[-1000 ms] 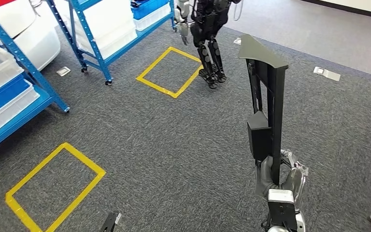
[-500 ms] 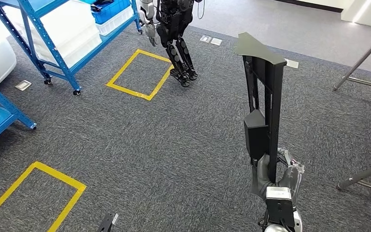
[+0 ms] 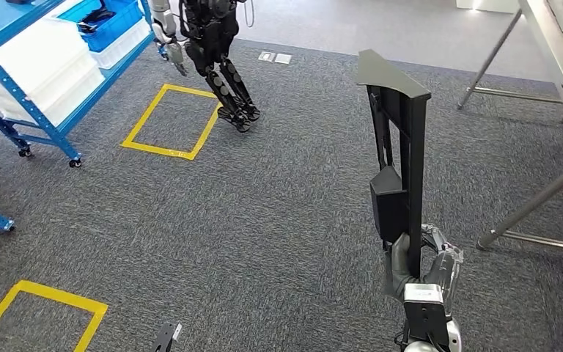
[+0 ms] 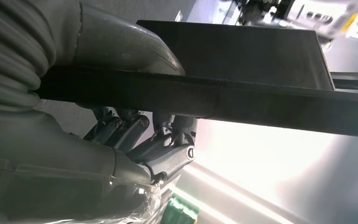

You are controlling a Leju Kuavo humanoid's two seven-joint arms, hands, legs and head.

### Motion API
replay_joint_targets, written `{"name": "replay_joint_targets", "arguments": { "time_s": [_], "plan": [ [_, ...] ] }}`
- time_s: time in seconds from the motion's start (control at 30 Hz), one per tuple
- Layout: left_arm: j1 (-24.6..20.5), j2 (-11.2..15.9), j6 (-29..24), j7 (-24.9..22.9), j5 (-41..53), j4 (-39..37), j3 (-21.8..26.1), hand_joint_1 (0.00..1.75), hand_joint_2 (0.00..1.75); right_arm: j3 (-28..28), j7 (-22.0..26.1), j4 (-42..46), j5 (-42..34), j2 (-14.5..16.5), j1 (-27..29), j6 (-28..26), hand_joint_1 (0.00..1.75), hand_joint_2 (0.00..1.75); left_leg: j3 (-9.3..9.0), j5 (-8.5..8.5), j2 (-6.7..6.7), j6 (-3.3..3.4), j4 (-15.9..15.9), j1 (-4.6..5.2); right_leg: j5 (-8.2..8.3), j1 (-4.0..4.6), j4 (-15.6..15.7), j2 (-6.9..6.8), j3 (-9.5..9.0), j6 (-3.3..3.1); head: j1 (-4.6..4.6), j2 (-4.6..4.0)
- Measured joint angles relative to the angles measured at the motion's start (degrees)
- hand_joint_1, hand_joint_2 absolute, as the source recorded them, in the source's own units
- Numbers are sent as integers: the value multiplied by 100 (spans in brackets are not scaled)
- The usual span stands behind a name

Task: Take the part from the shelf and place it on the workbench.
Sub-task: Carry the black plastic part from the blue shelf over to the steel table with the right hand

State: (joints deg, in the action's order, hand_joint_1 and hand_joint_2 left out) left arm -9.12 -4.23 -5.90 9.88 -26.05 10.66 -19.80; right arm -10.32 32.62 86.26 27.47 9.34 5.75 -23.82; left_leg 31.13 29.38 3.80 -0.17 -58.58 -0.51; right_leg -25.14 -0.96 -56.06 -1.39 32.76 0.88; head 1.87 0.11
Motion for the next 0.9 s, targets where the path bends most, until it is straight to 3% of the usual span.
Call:
{"name": "replay_joint_targets", "arguments": {
  "time_s": [0.07, 0.1, 0.13, 0.17, 0.2, 0.23, 0.3, 0.37, 0.43, 0.5, 0.57, 0.63, 0.67, 0.7, 0.77, 0.8, 0.87, 0.9],
  "plan": [
    [18, -2, 0, 5, 0, 0, 2, 0, 175, -6, 0, 10, 1, 16, -4, 0, 175, 175, 317, 403, -298, -29, -699, -16, 16, -5, 3, 129, 6, -43, 31, 0],
    [29, -3, -1, 6, -1, -1, 2, 0, 175, -10, -1, 11, 2, 23, -2, 5, 175, 175, 521, 585, -360, -32, -1115, -17, 17, 6, 1, 200, 11, -53, 37, 0],
    [37, -2, -5, 6, -3, -1, 4, 0, 175, -13, -1, 11, 3, 25, 0, 18, 175, 175, 676, 666, -380, -29, -1404, -17, 17, 17, -3, 273, 15, -56, 39, 0],
    [41, -1, -11, 6, -6, -2, 7, 0, 175, -15, -2, 11, 4, 25, 1, 38, 175, 175, 738, 627, -389, -19, -1489, -17, 17, 25, -9, 347, 16, -56, 39, 0],
    [40, -1, -17, 6, -14, -2, 14, 0, 175, -18, -2, 9, 9, 27, -6, 68, 175, 175, 676, 464, -405, -3, -1323, -17, 17, 29, -15, 425, 12, -55, 38, 0],
    [38, -1, -22, 6, -25, -2, 25, 0, 175, -23, -3, 4, 14, 32, -22, 103, 175, 175, 515, 233, -450, 16, -964, -19, 17, 29, -21, 501, 5, -54, 39, 0],
    [33, 5, -22, 7, -48, -2, 46, 0, 175, -38, -4, -14, 23, 47, -92, 165, 175, 175, 151, -124, -694, 54, -179, -34, 21, 37, -40, 641, 12, -44, 37, 0],
    [26, 11, -11, 7, -60, -2, 54, 0, 175, -50, -13, -49, 27, 57, -191, 208, 175, 175, 24, -200, -840, 85, 127, -20, 43, 30, -51, 753, 62, 4, 36, 0],
    [5, 9, 15, 8, -60, -1, 56, 0, 175, -57, -25, -95, 29, 56, -257, 228, 175, 175, 25, -231, -737, 145, 164, 4, 67, 9, -54, 814, 121, 75, 34, 0],
    [-23, 7, 46, 13, -44, 0, 58, 0, 175, -57, -30, -142, 27, 50, -295, 233, 175, 175, 8, -279, -614, 229, 223, -2, -36, 22, -238, 594, 245, 101, 18, 0],
    [-35, 9, 68, -2, -12, 1, 60, 0, 175, -58, -45, -215, -19, 44, -348, 302, 175, 175, 2, -297, -466, 274, 252, 1, -344, 33, -877, 299, 563, 85, -3, 0],
    [-42, 21, 87, -43, 26, 1, 59, 0, 175, -57, -71, -352, -118, 34, -393, 449, 175, 175, 14, -295, -298, 281, 249, 11, -614, 17, -1612, 221, 917, 104, -17, 0],
    [-53, 28, 99, -67, 43, 1, 58, 0, 175, -56, -80, -443, -169, 26, -404, 524, 175, 175, 18, -292, -220, 280, 248, 12, -641, 4, -1750, 205, 978, 139, -21, 0],
    [-68, 33, 110, -83, 57, 1, 58, 0, 175, -55, -75, -526, -201, 19, -410, 576, 175, 175, 18, -289, -153, 275, 248, 11, -578, -8, -1635, 182, 907, 185, -27, 0],
    [-108, 37, 120, -110, 83, 1, 58, 0, 175, -54, -49, -667, -232, 14, -434, 635, 175, 175, 1, -270, -39, 247, 240, 16, -300, -26, -824, -22, 449, 274, -36, 0],
    [-123, 40, 120, -120, 93, 1, 58, 0, 175, -55, -38, -713, -237, 16, -458, 646, 175, 175, -9, -250, 12, 219, 231, 33, -175, -20, -431, -159, 222, 284, -41, 0],
    [-142, 48, 120, -132, 105, 1, 58, 0, 175, -54, -23, -786, -239, 21, -501, 657, 175, 175, -30, -218, 108, 161, 216, 64, -58, 1, -61, -299, 18, 235, -34, 0],
    [-149, 49, 120, -136, 107, 1, 58, 0, 175, -54, -21, -816, -241, 22, -512, 662, 175, 175, -40, -208, 163, 129, 218, 67, -42, 18, -54, -247, 26, 194, -28, 0]
  ]
}}
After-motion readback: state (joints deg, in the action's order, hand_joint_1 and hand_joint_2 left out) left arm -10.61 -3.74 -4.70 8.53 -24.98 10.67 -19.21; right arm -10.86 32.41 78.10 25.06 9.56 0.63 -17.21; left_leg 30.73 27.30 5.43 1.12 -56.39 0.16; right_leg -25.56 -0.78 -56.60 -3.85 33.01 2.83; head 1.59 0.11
